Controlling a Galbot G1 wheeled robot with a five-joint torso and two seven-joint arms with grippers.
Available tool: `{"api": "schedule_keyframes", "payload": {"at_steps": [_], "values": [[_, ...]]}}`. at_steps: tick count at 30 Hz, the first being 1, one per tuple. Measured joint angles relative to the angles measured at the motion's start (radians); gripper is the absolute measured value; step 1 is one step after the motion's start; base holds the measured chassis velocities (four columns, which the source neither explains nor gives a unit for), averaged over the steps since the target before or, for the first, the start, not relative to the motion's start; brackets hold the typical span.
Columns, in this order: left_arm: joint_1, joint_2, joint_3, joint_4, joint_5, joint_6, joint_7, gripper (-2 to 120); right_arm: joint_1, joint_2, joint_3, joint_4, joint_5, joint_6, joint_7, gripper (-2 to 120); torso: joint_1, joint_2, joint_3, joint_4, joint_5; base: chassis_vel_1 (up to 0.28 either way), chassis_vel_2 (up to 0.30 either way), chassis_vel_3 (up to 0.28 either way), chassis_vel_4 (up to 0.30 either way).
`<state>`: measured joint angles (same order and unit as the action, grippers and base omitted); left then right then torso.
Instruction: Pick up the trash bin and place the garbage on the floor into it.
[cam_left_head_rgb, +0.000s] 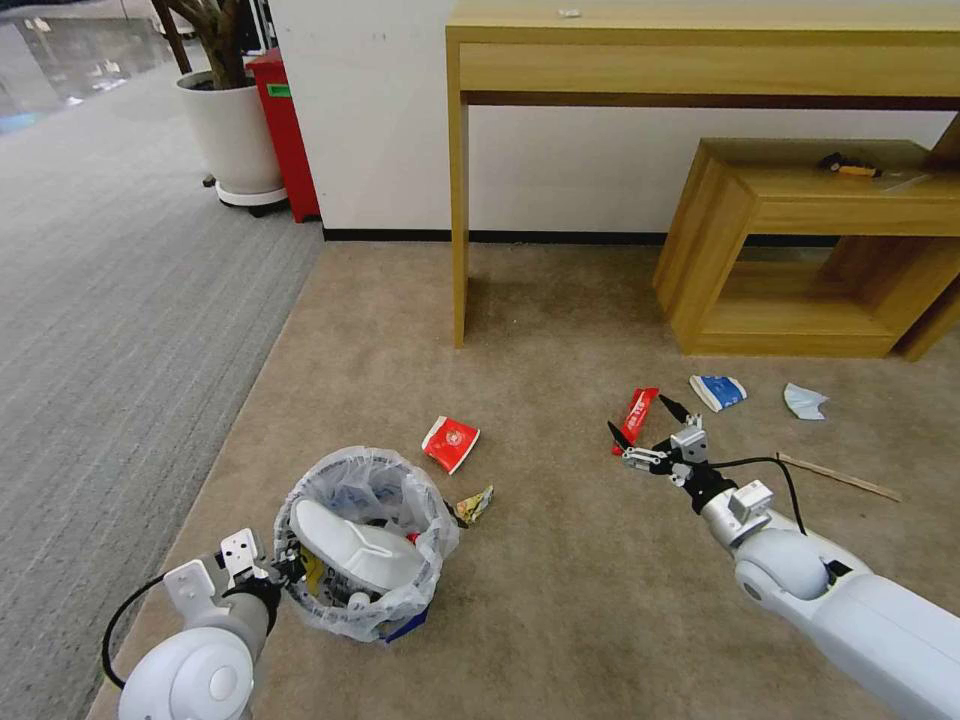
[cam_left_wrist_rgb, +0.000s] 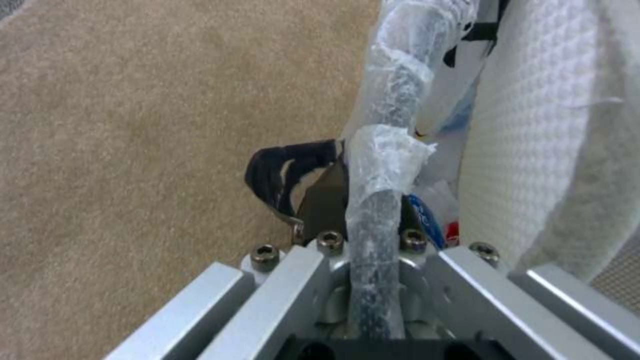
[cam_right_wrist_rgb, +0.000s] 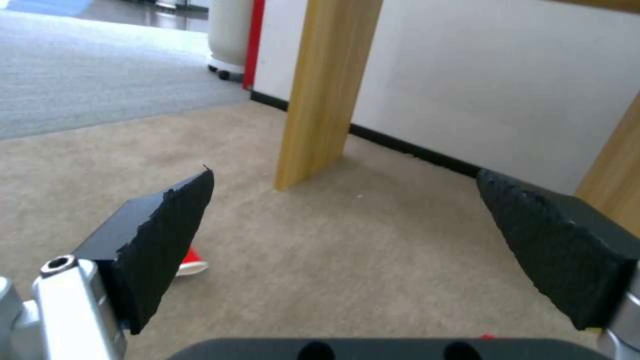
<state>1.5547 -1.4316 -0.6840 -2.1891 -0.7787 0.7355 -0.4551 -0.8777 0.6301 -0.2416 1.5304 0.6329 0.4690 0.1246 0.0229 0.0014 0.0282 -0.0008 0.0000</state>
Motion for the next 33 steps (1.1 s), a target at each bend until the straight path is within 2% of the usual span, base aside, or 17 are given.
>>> {"api": "schedule_keyframes", "payload": {"at_steps": [3, 8, 11, 18, 19, 22, 24, 33], "values": [[0.001, 0.000, 0.000, 0.000, 0.000, 0.000, 0.000, 0, 0.000, 0.004, -0.026, -0.010, 0.017, 0.001, -0.028, 100, 0.000, 0.000, 0.000, -0.0002, 0.0000, 0.012, -0.012, -0.017, 0.007], [0.018, 0.001, -0.004, -0.029, -0.003, 0.000, 0.000, 0, 0.045, 0.027, -0.124, -0.073, 0.131, 0.021, -0.125, 100, 0.000, 0.000, 0.000, -0.0001, 0.0003, 0.000, 0.000, 0.000, 0.000], [0.035, 0.000, -0.006, -0.060, -0.004, 0.000, -0.001, 0, 0.086, 0.069, -0.179, -0.116, 0.230, 0.025, -0.204, 100, 0.000, 0.000, 0.000, 0.0000, 0.0000, 0.000, 0.000, 0.000, 0.000], [0.049, -0.009, -0.014, -0.068, 0.002, 0.000, -0.001, 0, 0.115, 0.144, -0.242, -0.164, 0.313, 0.005, -0.286, 100, 0.000, 0.000, 0.000, 0.0004, 0.0003, 0.000, 0.000, 0.000, 0.000], [0.050, -0.011, -0.017, -0.070, 0.003, 0.000, -0.004, 0, 0.126, 0.168, -0.273, -0.186, 0.336, -0.011, -0.315, 100, 0.000, 0.000, 0.000, 0.0000, -0.0008, 0.000, 0.000, 0.000, 0.000], [0.049, -0.014, -0.020, -0.071, 0.004, 0.000, -0.006, 0, 0.153, 0.200, -0.323, -0.226, 0.365, -0.027, -0.328, 100, 0.000, 0.000, 0.000, -0.0001, 0.0008, 0.000, 0.000, 0.000, 0.000], [0.047, -0.019, -0.021, -0.070, 0.005, 0.000, -0.007, 0, 0.172, 0.215, -0.345, -0.253, 0.380, -0.031, -0.333, 100, 0.000, 0.000, 0.000, 0.0000, -0.0003, 0.000, 0.000, 0.000, 0.000], [0.037, -0.031, -0.019, -0.064, 0.013, 0.000, -0.007, 0, 0.276, 0.286, -0.410, -0.365, 0.483, -0.143, -0.317, 100, 0.000, 0.000, 0.000, 0.0002, -0.0001, 0.000, 0.000, 0.000, 0.000]]}}
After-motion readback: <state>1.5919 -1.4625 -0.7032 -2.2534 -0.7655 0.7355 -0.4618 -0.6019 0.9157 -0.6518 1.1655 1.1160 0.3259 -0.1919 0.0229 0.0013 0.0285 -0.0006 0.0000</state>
